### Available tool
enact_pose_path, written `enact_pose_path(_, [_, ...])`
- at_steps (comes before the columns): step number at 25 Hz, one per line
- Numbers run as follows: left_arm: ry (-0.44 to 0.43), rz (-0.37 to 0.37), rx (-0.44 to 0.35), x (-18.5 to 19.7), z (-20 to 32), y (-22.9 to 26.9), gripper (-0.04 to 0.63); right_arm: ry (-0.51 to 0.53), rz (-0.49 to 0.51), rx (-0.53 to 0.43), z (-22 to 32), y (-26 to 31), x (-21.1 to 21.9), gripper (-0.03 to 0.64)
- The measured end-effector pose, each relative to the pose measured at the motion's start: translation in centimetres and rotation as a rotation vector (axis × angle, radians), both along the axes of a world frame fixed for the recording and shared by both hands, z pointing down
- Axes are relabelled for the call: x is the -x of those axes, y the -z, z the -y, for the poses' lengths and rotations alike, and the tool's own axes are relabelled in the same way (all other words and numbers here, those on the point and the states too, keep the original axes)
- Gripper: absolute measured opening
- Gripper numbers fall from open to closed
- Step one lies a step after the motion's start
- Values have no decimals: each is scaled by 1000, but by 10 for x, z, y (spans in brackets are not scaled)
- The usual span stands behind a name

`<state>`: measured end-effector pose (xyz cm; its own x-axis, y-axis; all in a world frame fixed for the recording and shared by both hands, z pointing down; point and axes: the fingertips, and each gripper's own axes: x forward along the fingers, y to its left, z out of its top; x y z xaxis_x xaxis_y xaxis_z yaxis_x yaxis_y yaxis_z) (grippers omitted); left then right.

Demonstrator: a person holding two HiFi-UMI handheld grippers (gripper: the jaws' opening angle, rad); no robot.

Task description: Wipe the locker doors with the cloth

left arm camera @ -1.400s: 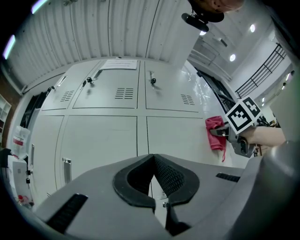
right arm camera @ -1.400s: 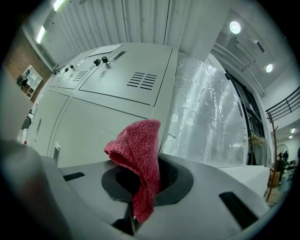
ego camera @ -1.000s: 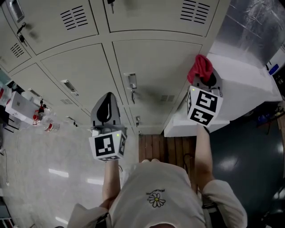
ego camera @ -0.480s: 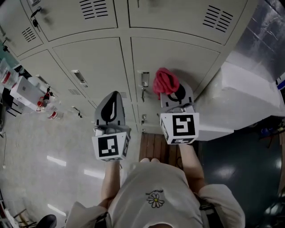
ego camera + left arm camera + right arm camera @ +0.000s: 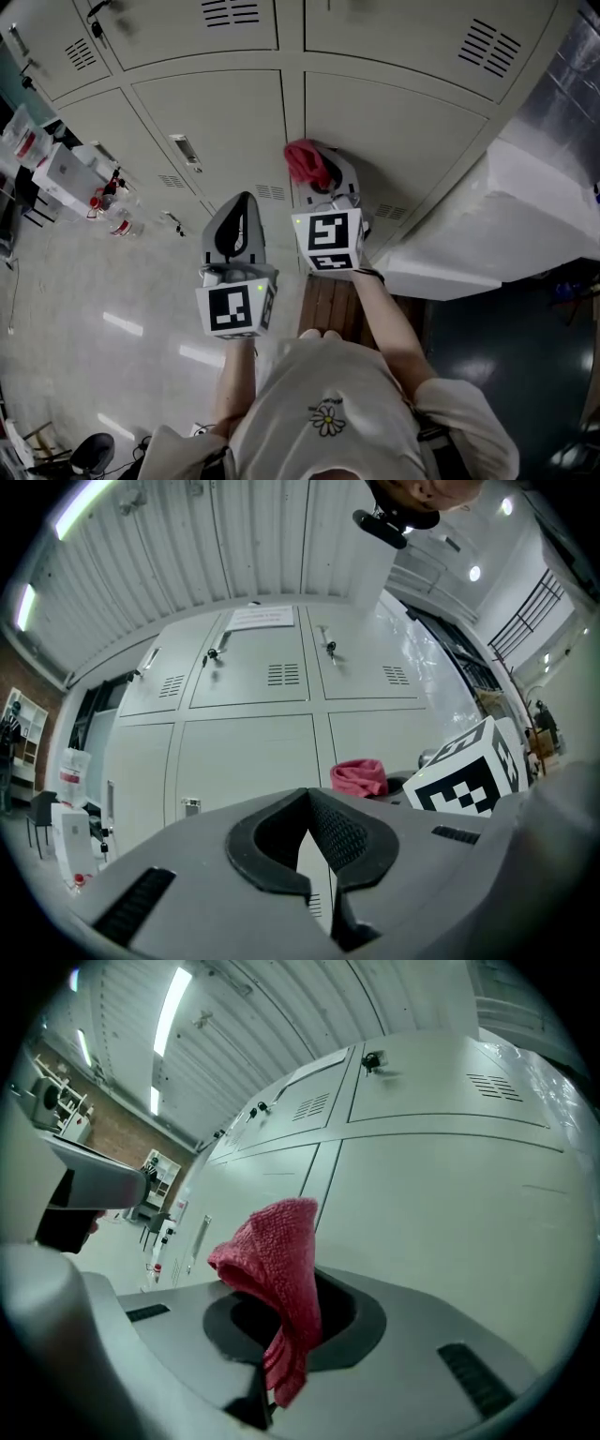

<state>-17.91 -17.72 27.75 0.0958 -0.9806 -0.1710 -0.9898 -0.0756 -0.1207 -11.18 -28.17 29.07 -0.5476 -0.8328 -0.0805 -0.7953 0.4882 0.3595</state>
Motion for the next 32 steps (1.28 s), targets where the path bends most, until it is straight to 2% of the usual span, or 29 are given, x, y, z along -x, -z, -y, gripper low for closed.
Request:
enact_pose_path(6, [6,-6,2,4,3,-1,17,-19,-54,-23,3,0,5,29])
enact_pose_path(14, [-37,7,3,-12,10,-1,17,-48,-65,-33,0,-1,-14,29])
enact_pose_path(22, [-67,-12,1,-20,15,-3,17,-137,-32,-40,2,3,-61,29])
enact_pose_path(27, [-87,-15,-11,-27,19,0,17,-190,-51,-57,1,3,-89,29])
enact_pose_path(32, [-104,-17,-11,-34,22,0,17,-276,-38,-67,0,7,-128,29])
